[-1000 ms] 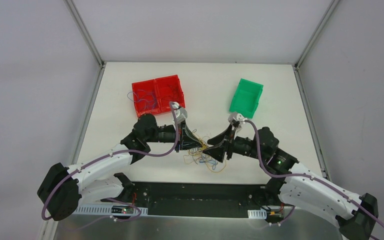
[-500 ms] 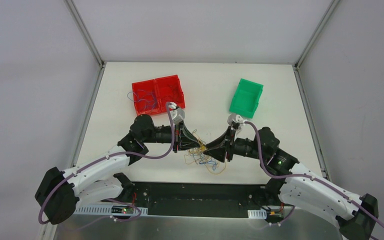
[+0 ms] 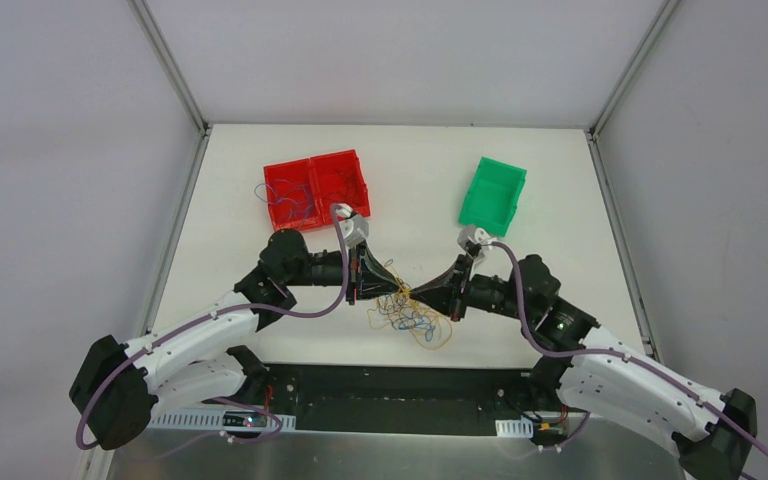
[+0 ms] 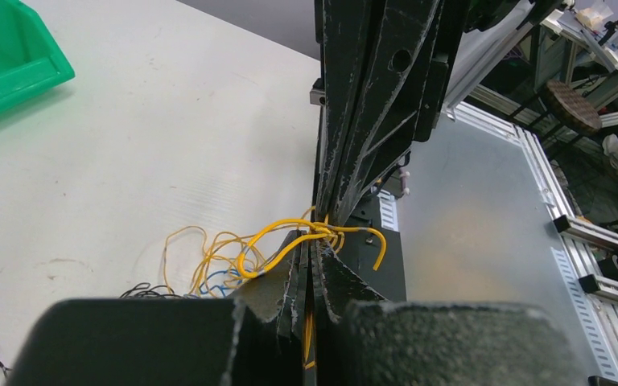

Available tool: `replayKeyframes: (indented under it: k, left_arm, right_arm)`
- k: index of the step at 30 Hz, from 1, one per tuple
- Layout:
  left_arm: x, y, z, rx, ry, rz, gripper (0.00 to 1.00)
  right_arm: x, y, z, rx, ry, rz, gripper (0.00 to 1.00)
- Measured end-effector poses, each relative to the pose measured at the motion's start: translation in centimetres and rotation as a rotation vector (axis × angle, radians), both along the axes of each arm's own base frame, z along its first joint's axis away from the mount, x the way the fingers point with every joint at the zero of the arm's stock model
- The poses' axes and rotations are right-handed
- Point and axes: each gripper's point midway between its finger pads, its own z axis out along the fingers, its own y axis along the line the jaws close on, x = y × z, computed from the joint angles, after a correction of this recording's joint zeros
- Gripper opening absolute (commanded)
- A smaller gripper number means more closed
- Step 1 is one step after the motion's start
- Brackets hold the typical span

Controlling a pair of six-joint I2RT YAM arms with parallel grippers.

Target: Untangle the cables

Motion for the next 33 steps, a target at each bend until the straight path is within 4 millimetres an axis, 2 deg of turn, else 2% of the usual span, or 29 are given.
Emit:
replayKeyframes:
  k: [8,14,18,22,23,24,27,30,33]
  left_arm:
    - [0.9,0.3,-0.1,0.012,-0.012,0.061,0.00]
    - [3.5,1.4,-0.8,0.055,-0.011,0.247,0.00]
    - [5.9,3.1,-1.6,0.103,-0.002,0.424,0.00]
    - [7.4,4.6,-2.2,0.136,0.011,0.550,0.00]
    - [7.8,5.0,-2.3,0.143,0.015,0.585,0.00]
    - [8.3,5.5,-2.5,0.149,0.019,0.621,0.00]
    - [9.3,6.8,-2.8,0.154,0.044,0.699,0.00]
    - [10.8,9.1,-3.6,0.171,0.087,0.818,0.00]
    - [11.8,11.3,-4.6,0.188,0.128,0.919,0.00]
  right_arm:
    - [1.6,-1.9,1.2,0.053,-0.050,-0.154,0.00]
    - [4.9,-5.3,2.0,0.105,-0.074,-0.431,0.00]
    - [8.1,-10.4,2.5,0.159,-0.065,-0.765,0.00]
    - [9.4,-16.8,3.1,0.261,-0.037,-1.089,0.00]
    - [9.5,-19.7,3.1,0.309,-0.016,-1.220,0.00]
    - [9.4,-20.5,3.0,0.320,-0.011,-1.253,0.00]
    - [8.6,-25.1,2.8,0.428,0.035,-1.446,0.00]
    - [7.9,-28.8,1.4,0.453,0.076,-1.642,0.00]
    - [6.8,-31.2,0.3,0.478,0.115,-1.767,0.00]
